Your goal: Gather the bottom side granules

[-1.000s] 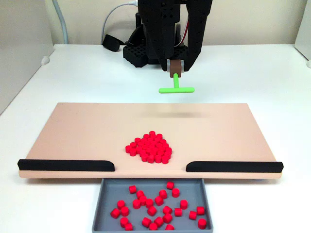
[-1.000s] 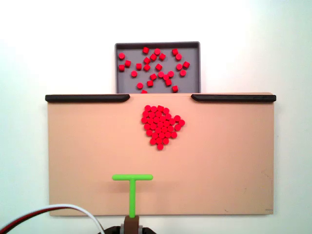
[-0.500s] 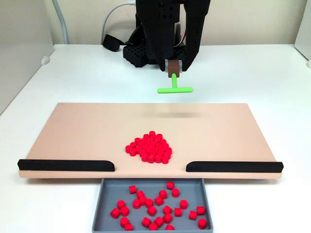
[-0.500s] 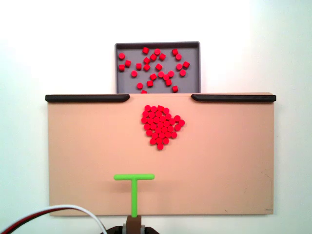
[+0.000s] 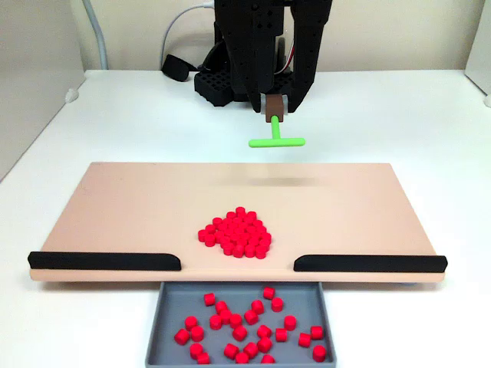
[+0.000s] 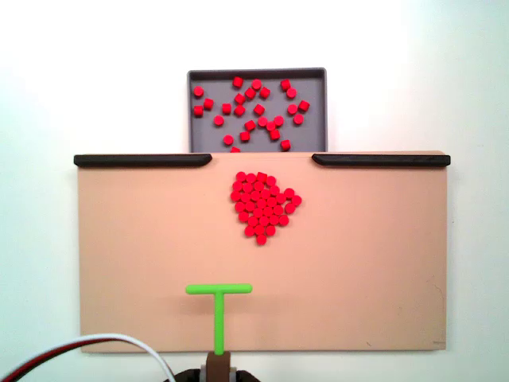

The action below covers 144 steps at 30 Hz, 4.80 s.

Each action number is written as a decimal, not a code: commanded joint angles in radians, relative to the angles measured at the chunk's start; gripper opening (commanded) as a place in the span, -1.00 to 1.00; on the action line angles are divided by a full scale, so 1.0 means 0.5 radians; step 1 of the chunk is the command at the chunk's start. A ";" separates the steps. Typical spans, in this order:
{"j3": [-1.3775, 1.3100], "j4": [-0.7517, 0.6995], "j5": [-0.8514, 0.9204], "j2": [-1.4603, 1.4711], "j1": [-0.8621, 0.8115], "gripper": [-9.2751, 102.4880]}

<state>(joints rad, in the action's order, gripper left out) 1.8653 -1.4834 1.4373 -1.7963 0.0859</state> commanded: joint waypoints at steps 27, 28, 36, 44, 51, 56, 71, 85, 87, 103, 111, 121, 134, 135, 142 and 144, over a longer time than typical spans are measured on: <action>-0.043 -0.006 0.107 -0.040 -0.101 -0.84; -0.043 -0.006 0.110 -0.037 -0.104 -0.84; -0.021 -0.006 0.166 -0.028 -0.138 -0.84; 0.021 0.095 0.196 -0.012 -0.181 -0.84; 0.209 0.279 0.236 -0.037 -0.212 -0.84; 0.331 0.396 0.252 -0.049 -0.236 -0.84; 0.476 0.672 0.252 0.061 -0.279 -0.84; 0.476 0.727 0.242 0.163 -0.264 -0.84; 0.476 0.736 0.242 0.181 -0.264 -0.84; 0.420 0.742 0.239 0.264 -0.252 -0.84; 0.356 0.742 0.224 0.316 -0.255 -0.84; 0.264 0.739 0.193 0.396 -0.245 -0.84; 0.147 0.739 0.181 0.506 -0.218 -0.84; 0.138 0.739 0.181 0.515 -0.215 -0.84; 0.067 0.739 0.178 0.580 -0.206 -0.84; 0.049 0.739 0.178 0.595 -0.202 -0.84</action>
<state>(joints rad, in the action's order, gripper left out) 1.8975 -1.1229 1.5355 -1.5232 -0.0245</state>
